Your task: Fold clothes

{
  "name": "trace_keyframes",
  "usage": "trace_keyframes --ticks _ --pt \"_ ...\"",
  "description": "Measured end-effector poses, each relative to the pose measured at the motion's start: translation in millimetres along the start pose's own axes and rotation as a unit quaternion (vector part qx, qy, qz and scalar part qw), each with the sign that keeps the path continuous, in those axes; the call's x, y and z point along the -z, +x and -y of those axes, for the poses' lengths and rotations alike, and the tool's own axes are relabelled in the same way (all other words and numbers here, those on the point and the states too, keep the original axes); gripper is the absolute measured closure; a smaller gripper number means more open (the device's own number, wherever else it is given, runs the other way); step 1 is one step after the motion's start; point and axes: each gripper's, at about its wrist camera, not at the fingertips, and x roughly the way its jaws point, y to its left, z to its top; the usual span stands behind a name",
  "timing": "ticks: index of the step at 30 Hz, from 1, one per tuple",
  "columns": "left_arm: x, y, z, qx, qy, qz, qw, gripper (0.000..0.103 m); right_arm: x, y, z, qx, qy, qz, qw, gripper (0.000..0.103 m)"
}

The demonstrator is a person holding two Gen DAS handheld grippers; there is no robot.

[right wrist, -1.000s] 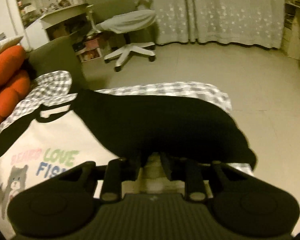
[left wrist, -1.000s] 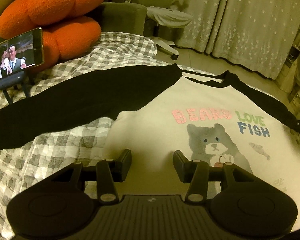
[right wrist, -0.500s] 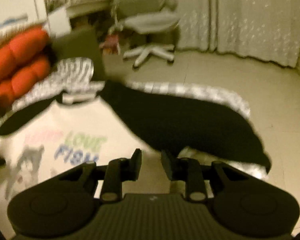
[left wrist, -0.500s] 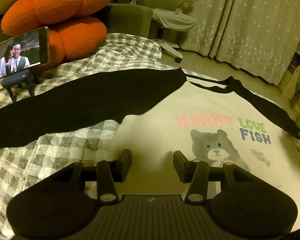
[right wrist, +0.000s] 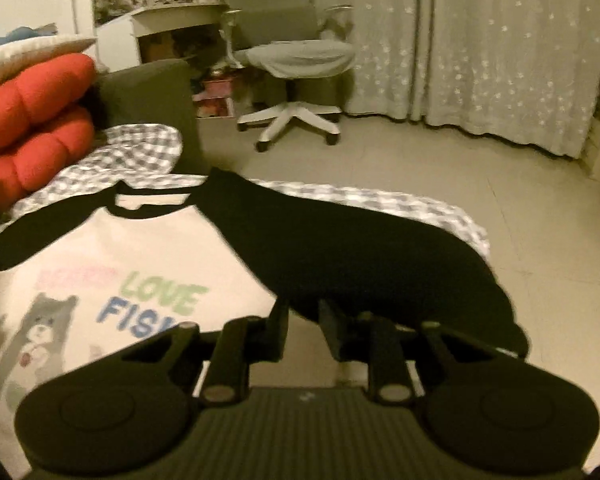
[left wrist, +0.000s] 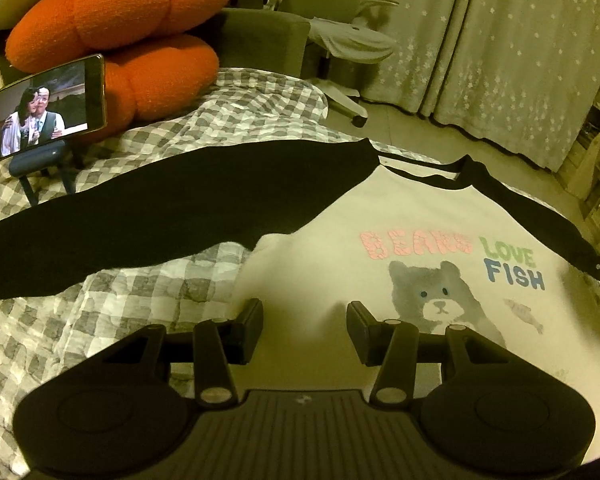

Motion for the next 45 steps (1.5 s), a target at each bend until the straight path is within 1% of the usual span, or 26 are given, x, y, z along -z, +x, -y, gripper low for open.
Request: trace_keyframes --ticks 2,4,7,9,11,14,18,20,23,27,32,34,35,36,37,39,40,42,45 --pt "1 2 3 -0.007 0.015 0.001 0.9999 0.056 2 7 -2 -0.007 0.000 -0.018 1.000 0.083" --pt "2 3 6 -0.014 0.026 0.000 0.9996 0.056 2 13 -3 0.002 -0.004 -0.023 1.000 0.085" --pt "1 3 4 -0.009 0.022 0.000 0.9997 0.056 1 8 -7 0.021 -0.018 -0.004 1.000 0.085" --pt "1 3 1 -0.003 0.019 -0.001 0.9998 0.056 3 7 -10 0.017 -0.023 0.001 1.000 0.084" --pt "1 3 -1 0.001 0.020 -0.001 0.9998 0.056 6 10 -16 0.010 -0.031 -0.007 0.999 0.083" --pt "3 3 0 -0.001 0.025 -0.001 0.9997 0.056 10 7 -25 0.019 -0.051 -0.006 0.998 0.083" --pt "9 -1 2 -0.007 0.039 0.004 0.9992 0.056 15 -4 -27 0.011 -0.041 0.005 0.999 0.083" --pt "13 -3 2 -0.006 0.051 0.005 0.9987 0.055 22 -14 -31 0.005 -0.037 0.008 0.999 0.083" --pt "26 -13 1 -0.001 0.066 0.007 0.9978 0.055 38 -26 -37 0.004 -0.028 -0.004 1.000 0.082" --pt "46 -30 2 0.007 0.077 0.006 0.9970 0.055 65 -49 -51 0.004 -0.030 -0.007 1.000 0.081" --pt "63 -52 -12 0.034 0.049 -0.002 0.9982 0.055 96 -78 -53 -0.003 -0.001 -0.007 1.000 0.081" --pt "71 -63 -19 0.037 0.039 0.002 0.9985 0.055 110 -91 -55 -0.005 0.004 -0.005 1.000 0.081" --pt "75 -69 -23 0.033 0.035 0.003 0.9988 0.055 116 -99 -56 -0.005 0.006 -0.002 1.000 0.081" --pt "78 -72 -30 0.026 0.027 -0.003 0.9993 0.055 123 -106 -56 -0.006 0.009 0.000 1.000 0.081" --pt "81 -75 -39 0.029 0.011 -0.007 0.9995 0.056 129 -111 -56 -0.007 0.013 -0.003 1.000 0.080" --pt "86 -83 -55 0.048 -0.017 -0.004 0.9987 0.056 140 -121 -56 -0.007 0.019 -0.001 1.000 0.080" --pt "89 -89 -59 0.051 -0.023 -0.001 0.9984 0.057 147 -127 -56 -0.008 0.020 0.001 1.000 0.080" --pt "95 -99 -60 0.052 -0.014 0.008 0.9985 0.057 157 -138 -54 -0.011 0.028 0.006 1.000 0.080" --pt "105 -106 -59 0.062 -0.010 0.001 0.9980 0.059 166 -156 -40 -0.009 0.075 0.017 0.997 0.078"
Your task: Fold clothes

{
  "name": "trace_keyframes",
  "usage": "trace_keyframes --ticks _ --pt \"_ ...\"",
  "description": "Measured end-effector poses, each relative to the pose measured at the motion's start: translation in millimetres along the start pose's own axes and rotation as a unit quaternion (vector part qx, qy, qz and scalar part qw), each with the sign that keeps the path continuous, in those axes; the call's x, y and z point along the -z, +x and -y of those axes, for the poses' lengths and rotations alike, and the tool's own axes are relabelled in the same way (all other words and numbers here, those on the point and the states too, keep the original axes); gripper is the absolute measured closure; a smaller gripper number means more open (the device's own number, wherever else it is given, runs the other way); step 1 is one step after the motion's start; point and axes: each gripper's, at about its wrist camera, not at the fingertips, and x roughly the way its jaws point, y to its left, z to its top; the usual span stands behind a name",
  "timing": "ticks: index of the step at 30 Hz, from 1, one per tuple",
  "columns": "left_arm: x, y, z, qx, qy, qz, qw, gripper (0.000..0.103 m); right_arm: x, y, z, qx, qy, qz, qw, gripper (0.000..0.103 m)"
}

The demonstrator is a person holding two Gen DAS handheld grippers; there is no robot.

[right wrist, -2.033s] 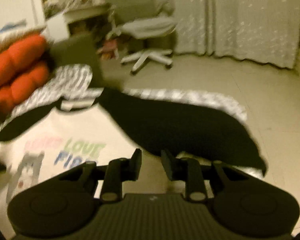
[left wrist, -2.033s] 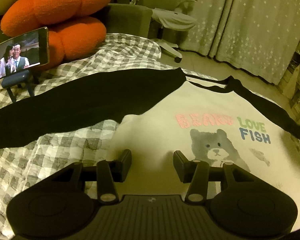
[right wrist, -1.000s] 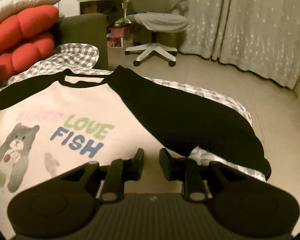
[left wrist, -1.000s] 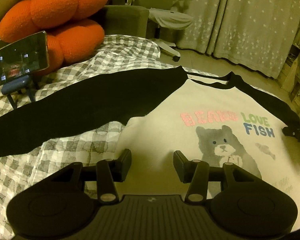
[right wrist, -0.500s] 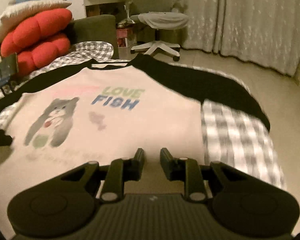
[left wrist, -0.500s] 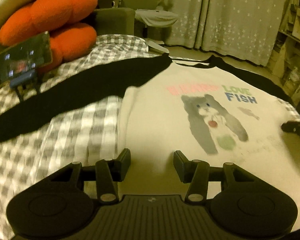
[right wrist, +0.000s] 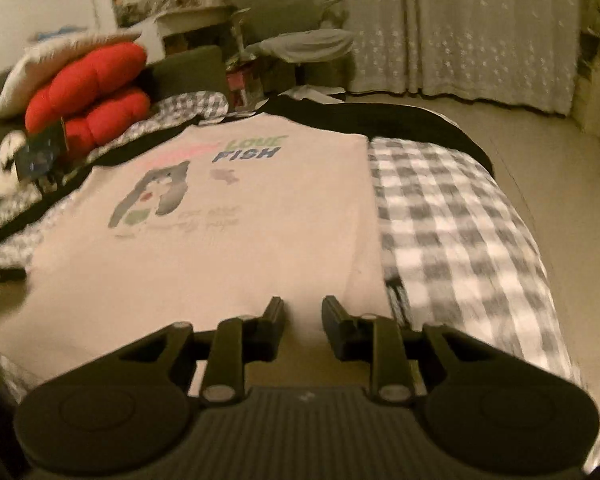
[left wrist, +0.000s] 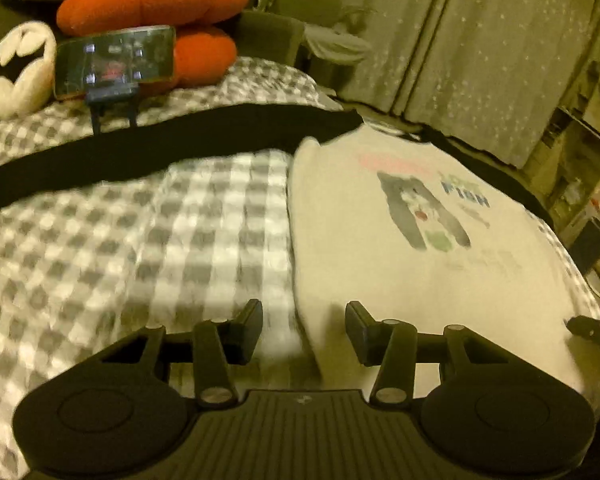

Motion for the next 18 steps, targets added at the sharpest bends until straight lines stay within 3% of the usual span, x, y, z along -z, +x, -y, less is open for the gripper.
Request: trace_keyframes --ticks 2,4,6,10,12,15,17,18 --pt "4 -7 -1 0.010 -0.004 0.001 0.9999 0.060 4 -12 11 0.002 0.035 0.008 0.999 0.074" --pt "8 -13 0 0.017 -0.004 0.004 0.9998 0.060 6 -24 21 0.005 0.065 0.017 0.998 0.061" --pt "12 -16 1 0.020 -0.004 0.001 0.9998 0.063 10 -33 28 0.015 0.083 0.023 0.996 0.058" --pt "19 -16 5 0.027 0.000 -0.012 0.9996 0.065 15 -42 45 0.030 0.125 0.019 0.991 0.058" --pt "21 -15 8 0.025 0.007 -0.018 0.9995 0.080 17 -37 49 0.032 0.136 0.003 0.990 0.058" --pt "23 -9 11 0.014 0.006 -0.028 0.9995 0.091 21 -30 40 0.050 0.111 -0.015 0.992 0.061" --pt "24 -8 13 0.010 0.008 -0.028 0.9995 0.093 23 -28 31 0.070 0.085 -0.016 0.994 0.066" --pt "25 -7 14 0.008 0.007 -0.028 0.9996 0.095 24 -27 27 0.080 0.073 -0.016 0.994 0.074"
